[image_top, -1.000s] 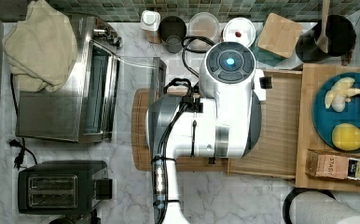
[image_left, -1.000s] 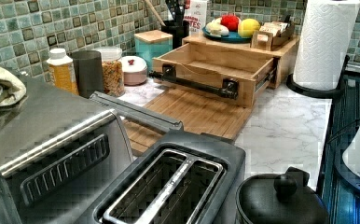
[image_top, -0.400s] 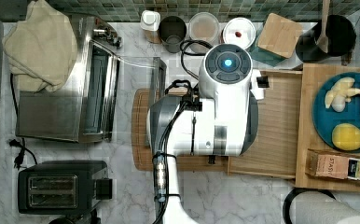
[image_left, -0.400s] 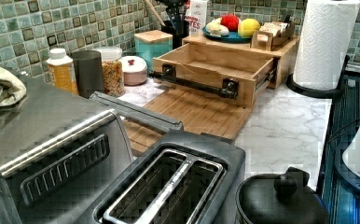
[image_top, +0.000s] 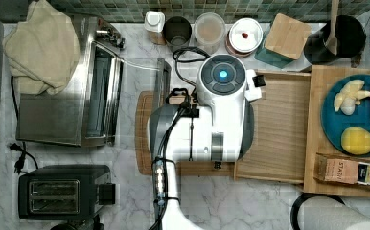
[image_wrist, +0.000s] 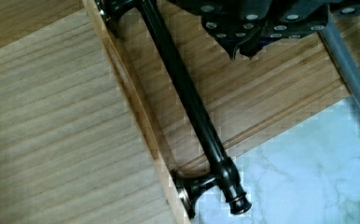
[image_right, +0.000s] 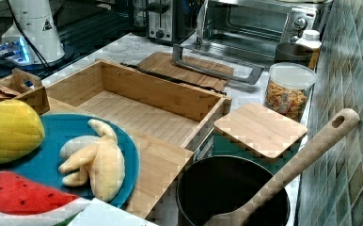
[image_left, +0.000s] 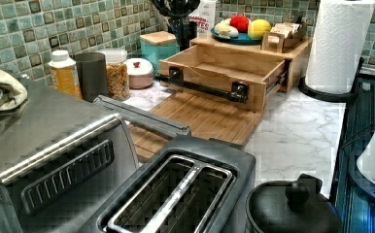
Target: Close the drawer.
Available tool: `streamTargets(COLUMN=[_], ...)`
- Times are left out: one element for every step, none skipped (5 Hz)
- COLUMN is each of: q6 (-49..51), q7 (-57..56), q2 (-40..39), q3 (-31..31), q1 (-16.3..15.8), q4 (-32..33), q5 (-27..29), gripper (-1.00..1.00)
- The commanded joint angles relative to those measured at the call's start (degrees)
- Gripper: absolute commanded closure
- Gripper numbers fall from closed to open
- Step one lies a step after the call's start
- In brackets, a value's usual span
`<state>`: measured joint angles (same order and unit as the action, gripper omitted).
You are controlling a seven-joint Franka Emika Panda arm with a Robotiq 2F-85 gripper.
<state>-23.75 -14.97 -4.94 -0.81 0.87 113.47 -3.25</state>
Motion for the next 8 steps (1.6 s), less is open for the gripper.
streamTargets(q6=[-3.2,-5.7,-10.9,-12.9,-16.0,-17.2,-19.8,-23.2], q7=[4.7,6.7,5.2,2.5,4.1,1.9,-0.5,-1.4], q2=[-5.3,-7.0,-7.5,-6.5,-6.1,-7.1,-7.3,-6.7], q3=[2.4,1.6,1.0,0.6,-0.5,-0.7,-1.1,-2.0], q1=[-5.6,-6.5,-5.7,-4.8,-5.4,-4.0,-2.8,-1.7], q4=[2.7,3.7,7.1,9.8,11.3,11.0,12.2,14.1], q5=[-9.9,-10.1,-10.3,-10.7,-14.5,-15.4,-16.3,-18.3], gripper=[1.00,1.00,1.00,1.00,1.00,1.00,1.00,1.00])
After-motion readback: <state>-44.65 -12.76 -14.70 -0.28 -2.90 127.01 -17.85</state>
